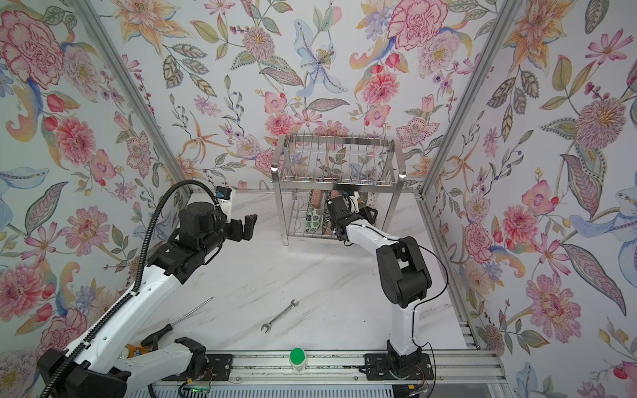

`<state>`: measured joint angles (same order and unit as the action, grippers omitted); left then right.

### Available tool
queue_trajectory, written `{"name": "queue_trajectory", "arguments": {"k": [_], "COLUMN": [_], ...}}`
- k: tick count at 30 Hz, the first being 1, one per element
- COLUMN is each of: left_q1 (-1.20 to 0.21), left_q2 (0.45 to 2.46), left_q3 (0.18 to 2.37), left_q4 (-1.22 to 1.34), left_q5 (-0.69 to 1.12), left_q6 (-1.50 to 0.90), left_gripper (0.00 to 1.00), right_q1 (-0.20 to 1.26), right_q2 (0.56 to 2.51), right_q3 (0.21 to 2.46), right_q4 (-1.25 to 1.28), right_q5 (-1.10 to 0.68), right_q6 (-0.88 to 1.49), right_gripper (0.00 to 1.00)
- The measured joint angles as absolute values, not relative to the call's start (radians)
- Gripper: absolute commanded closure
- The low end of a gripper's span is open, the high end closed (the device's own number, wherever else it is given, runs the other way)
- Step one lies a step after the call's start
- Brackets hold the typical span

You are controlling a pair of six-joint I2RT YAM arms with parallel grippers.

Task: Load bowls into a dish rack
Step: Place the bowl in the dish rack.

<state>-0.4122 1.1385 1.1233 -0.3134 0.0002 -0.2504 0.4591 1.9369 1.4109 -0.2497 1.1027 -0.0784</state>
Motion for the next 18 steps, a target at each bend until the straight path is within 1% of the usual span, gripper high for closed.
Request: {"name": "queue_trajectory", "arguments": {"k": [3,6,16,18], "left_q1": [-0.412,-0.412,-0.412,-0.412], "left_q2": [1.139,1.139,1.138,1.135], "left_q3": [1.123,1.123,1.098,1.09], "left_q4": [-0.313,-0.313,-0.307,-0.306], "left_q5": [0.001,0.004,0.016,0.016], "left_q6": [-0.25,-0.251,-0.253,-0.254], "left_gripper": [0.01,0.01,0.01,0.01], "right_q1": [0.461,0.464,0.495,0.506], "right_q2": [1.903,1.872,1.788,1.76], "right_q3": [1.392,1.377,1.305,1.276], "right_q4": [-0.255,-0.261,-0.242,-0.226], "right_q5": [1.08,1.064,1.011,0.994], "right_q6": [-0.075,-0.072,-0.081,-0.093], "right_gripper": [0.29,0.19,0.01,0.01]}}
